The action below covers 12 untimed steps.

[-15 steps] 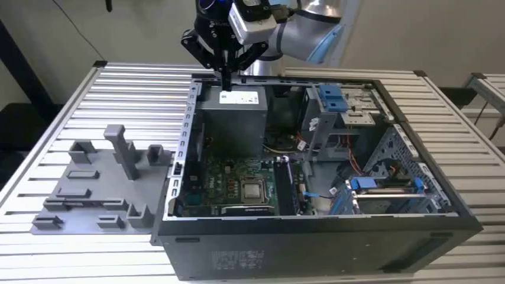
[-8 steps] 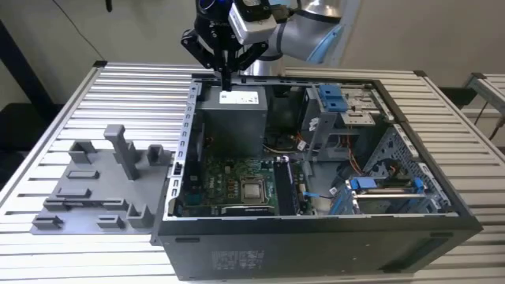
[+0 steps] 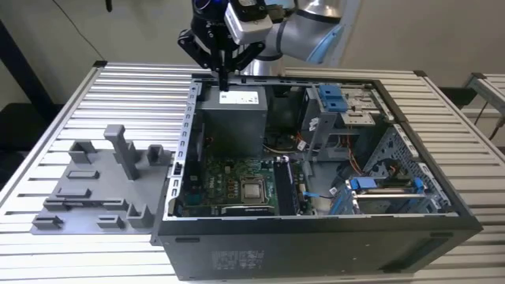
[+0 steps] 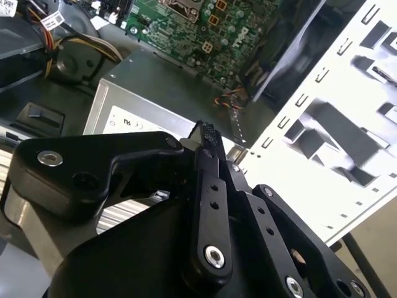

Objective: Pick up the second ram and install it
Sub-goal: 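Reach for the second ram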

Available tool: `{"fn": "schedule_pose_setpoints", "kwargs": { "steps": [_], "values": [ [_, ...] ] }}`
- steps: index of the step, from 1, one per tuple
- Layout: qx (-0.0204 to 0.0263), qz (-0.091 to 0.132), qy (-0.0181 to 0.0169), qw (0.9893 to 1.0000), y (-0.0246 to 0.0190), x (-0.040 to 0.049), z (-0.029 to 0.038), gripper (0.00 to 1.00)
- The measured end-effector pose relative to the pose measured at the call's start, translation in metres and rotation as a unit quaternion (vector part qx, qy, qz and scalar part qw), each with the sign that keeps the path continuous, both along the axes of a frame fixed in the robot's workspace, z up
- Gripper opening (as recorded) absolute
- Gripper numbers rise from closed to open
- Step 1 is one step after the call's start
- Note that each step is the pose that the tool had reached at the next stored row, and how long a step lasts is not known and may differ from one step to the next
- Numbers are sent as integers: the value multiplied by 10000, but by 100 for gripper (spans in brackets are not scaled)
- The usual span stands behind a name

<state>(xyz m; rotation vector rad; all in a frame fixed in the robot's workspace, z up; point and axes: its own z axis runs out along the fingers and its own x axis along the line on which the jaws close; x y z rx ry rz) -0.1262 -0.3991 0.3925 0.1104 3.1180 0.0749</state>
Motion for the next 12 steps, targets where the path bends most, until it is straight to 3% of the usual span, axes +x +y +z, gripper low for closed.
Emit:
{"fn": "schedule_pose_setpoints", "kwargs": {
  "steps": [12],
  "values": [
    [0,0,0,10000,-10,-147,-4,11]
  ]
}}
